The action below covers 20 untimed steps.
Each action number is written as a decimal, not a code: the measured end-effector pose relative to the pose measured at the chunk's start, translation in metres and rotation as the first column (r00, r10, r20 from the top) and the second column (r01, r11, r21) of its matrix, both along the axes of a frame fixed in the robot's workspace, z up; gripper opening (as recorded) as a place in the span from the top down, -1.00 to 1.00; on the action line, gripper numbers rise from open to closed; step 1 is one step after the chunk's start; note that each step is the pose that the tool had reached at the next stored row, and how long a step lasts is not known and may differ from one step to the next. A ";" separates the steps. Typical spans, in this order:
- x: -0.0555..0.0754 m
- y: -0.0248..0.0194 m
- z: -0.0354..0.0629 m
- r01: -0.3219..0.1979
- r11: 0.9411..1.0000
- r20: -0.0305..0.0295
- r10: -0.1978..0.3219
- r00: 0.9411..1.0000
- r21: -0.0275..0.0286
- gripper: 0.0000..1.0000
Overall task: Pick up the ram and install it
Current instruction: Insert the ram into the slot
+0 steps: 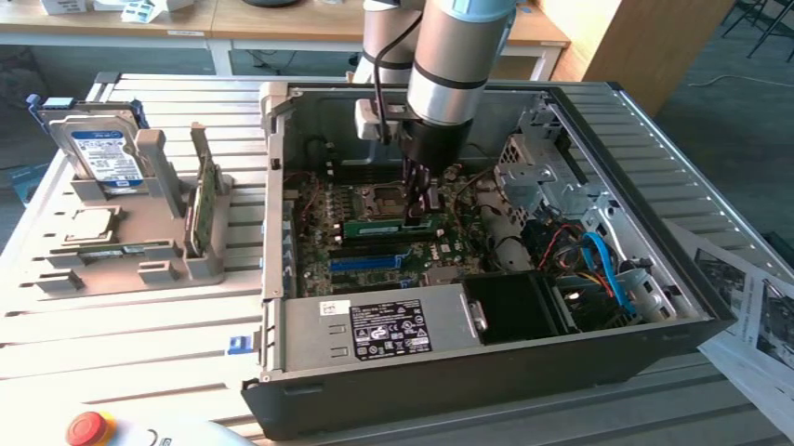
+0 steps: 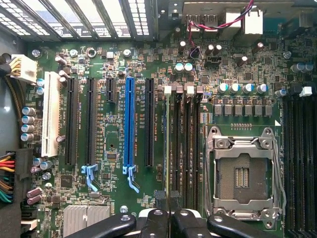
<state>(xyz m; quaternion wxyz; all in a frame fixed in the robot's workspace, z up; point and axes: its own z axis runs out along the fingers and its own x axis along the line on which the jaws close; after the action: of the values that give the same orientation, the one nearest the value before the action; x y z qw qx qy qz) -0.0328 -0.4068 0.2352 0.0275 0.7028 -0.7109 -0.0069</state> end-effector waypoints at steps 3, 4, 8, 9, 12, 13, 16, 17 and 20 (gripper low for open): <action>0.000 0.0000 -0.0005 0.000 1.000 0.000 0.000 1.000 0.000 0.76; 0.000 0.0000 -0.0011 0.000 1.000 0.000 0.000 1.000 0.000 0.76; -0.001 0.0005 -0.0016 0.000 1.000 0.000 0.000 1.000 0.000 0.76; -0.001 0.0005 -0.0018 0.000 1.000 0.000 0.000 1.000 0.000 0.76; -0.001 0.0004 -0.0027 0.000 1.000 0.000 0.000 1.000 0.000 0.76; -0.001 0.0004 -0.0030 0.000 1.000 0.000 0.000 1.000 0.000 0.76; -0.001 0.0004 -0.0038 0.000 1.000 0.000 0.000 1.000 0.000 0.76; -0.001 0.0004 -0.0038 0.000 1.000 0.000 0.000 1.000 0.000 0.76; -0.001 0.0004 -0.0039 0.000 1.000 0.000 0.000 1.000 0.000 0.76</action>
<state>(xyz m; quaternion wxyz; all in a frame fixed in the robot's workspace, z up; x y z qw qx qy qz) -0.0333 -0.4064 0.2312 0.0275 0.7027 -0.7109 -0.0069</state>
